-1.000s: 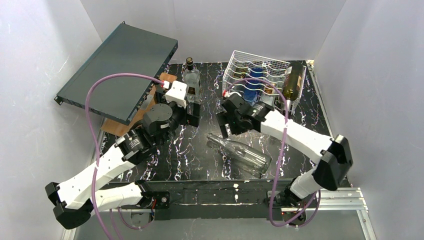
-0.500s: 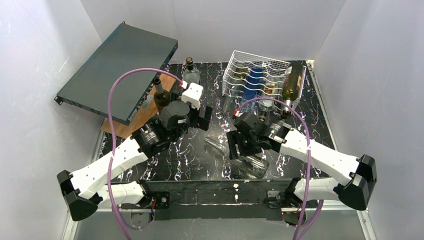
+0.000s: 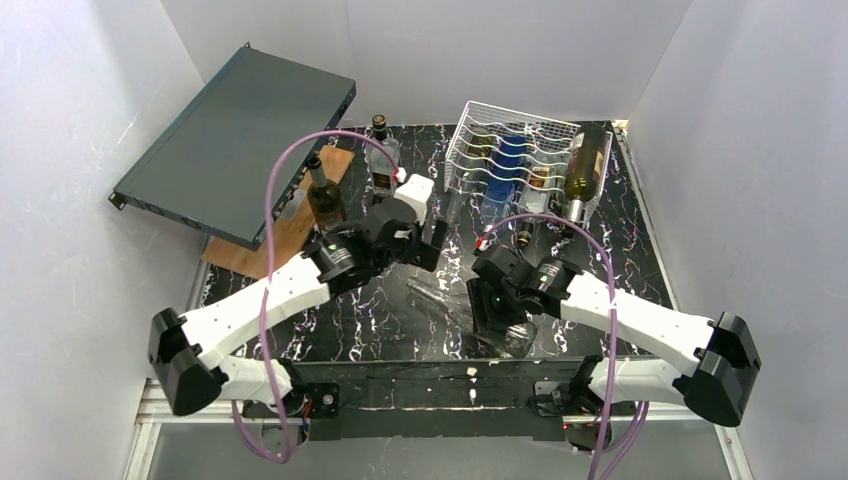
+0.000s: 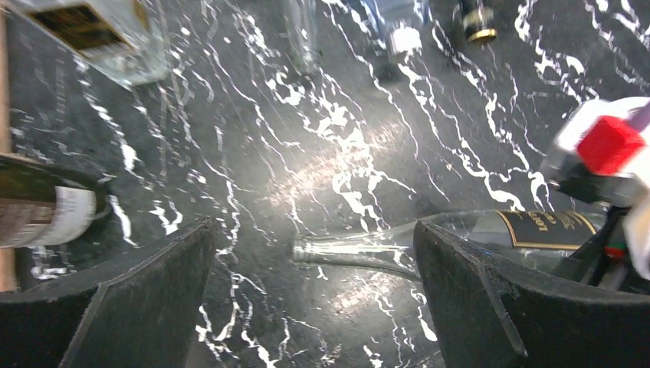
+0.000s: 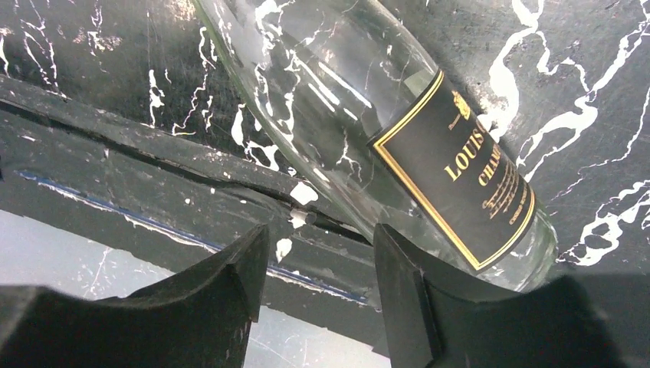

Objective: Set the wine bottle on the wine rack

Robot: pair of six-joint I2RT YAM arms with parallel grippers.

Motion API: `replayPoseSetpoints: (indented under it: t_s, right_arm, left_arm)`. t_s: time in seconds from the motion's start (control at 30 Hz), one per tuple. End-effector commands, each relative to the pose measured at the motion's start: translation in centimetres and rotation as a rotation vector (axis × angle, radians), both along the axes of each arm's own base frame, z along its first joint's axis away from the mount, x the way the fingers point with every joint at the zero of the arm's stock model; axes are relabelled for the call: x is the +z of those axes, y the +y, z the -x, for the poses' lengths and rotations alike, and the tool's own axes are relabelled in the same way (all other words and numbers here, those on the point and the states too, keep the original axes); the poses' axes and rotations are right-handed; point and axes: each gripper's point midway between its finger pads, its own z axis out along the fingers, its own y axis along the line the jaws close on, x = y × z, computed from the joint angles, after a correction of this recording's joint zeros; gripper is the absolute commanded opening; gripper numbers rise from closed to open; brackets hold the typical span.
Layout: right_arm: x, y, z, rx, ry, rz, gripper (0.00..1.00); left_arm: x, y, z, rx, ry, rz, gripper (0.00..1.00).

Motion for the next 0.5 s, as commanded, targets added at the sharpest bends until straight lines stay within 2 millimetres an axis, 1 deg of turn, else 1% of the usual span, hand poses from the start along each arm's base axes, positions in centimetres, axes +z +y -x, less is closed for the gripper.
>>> replayPoseSetpoints:
  t_s: [0.0, 0.13, 0.3, 0.37, 0.4, 0.47]
  right_arm:
    - [0.1, -0.5, -0.8, -0.04, -0.074, -0.029, 0.63]
    - [0.2, -1.4, -1.1, -0.068, -0.108, -0.012, 0.64]
    - [0.3, -2.0, -1.4, -0.125, -0.136, -0.028, 0.66]
    - [0.5, -1.9, -1.6, -0.153, -0.15, -0.048, 0.66]
    - [0.5, -1.9, -1.8, -0.165, -0.158, -0.055, 0.66]
    - [0.6, -1.9, -2.1, -0.187, -0.175, -0.067, 0.67]
  left_arm:
    - [-5.0, -2.6, 0.9, -0.042, 0.176, -0.022, 0.99]
    - [-9.4, -5.2, -0.2, -0.083, 0.277, -0.064, 0.99]
    - [-14.7, -7.4, -1.0, -0.109, 0.423, -0.101, 0.99]
    - [-16.4, -7.8, -1.0, -0.11, 0.468, -0.121, 0.99]
    - [-17.1, -7.8, -0.9, -0.109, 0.49, -0.132, 0.97]
    - [-18.1, -7.6, -0.3, -0.1, 0.529, -0.14, 0.96]
